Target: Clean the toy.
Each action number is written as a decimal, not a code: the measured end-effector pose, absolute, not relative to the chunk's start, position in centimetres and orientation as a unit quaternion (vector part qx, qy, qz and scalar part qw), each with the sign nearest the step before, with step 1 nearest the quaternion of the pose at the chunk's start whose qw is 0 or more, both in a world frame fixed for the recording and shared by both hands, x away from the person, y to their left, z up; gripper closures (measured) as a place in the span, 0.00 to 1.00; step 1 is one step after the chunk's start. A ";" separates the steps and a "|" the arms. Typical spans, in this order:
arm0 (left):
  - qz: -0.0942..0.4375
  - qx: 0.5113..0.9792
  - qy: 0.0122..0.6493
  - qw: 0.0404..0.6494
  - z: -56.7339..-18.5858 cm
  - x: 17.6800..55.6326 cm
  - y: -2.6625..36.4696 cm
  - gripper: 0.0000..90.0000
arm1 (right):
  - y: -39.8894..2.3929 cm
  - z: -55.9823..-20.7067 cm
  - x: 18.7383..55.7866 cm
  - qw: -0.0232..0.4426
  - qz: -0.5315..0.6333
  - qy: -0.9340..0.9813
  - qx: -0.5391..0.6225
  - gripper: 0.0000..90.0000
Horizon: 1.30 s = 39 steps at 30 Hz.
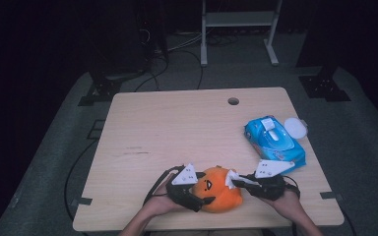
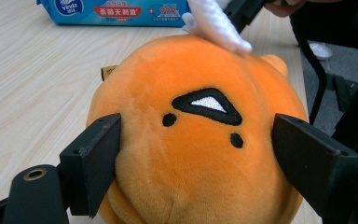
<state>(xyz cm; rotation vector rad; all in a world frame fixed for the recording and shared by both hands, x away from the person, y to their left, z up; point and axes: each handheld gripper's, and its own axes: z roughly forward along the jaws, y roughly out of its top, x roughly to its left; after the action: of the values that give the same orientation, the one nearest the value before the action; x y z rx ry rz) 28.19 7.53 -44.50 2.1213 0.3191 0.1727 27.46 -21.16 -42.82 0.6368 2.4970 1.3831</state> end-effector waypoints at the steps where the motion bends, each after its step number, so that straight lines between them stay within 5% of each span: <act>1: 0.076 0.870 0.126 0.471 -44.5 28.0 7.4 0.20 | -21.3 -42.8 27.4 0.109 0.469 0.849 0.218 0.89; 19: 0.114 0.876 0.093 0.459 -44.4 27.2 6.2 0.19 | -18.7 -41.8 26.0 0.113 0.489 0.845 0.186 0.89; 24: 0.061 0.865 0.140 0.478 -43.5 28.3 7.5 0.05 | -18.4 -41.9 26.2 0.133 0.470 0.852 0.185 0.89; 30: 0.068 0.875 0.132 0.462 -43.7 28.2 6.8 0.19 | -19.0 -41.6 26.0 0.143 0.470 0.848 0.198 0.89; 35: 0.081 0.878 0.117 0.456 -43.4 27.6 6.7 0.19 | -17.9 -41.2 25.4 0.136 0.481 0.847 0.179 0.89; 39: 0.039 0.861 0.158 0.482 -43.3 28.6 7.4 0.12 | -19.2 -41.4 26.1 0.157 0.468 0.848 0.195 0.89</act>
<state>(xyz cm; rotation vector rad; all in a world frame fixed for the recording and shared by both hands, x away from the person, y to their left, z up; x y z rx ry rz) 28.58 7.41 -43.35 2.0974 0.3859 0.0954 26.10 -19.22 -41.44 0.5594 2.4249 1.3382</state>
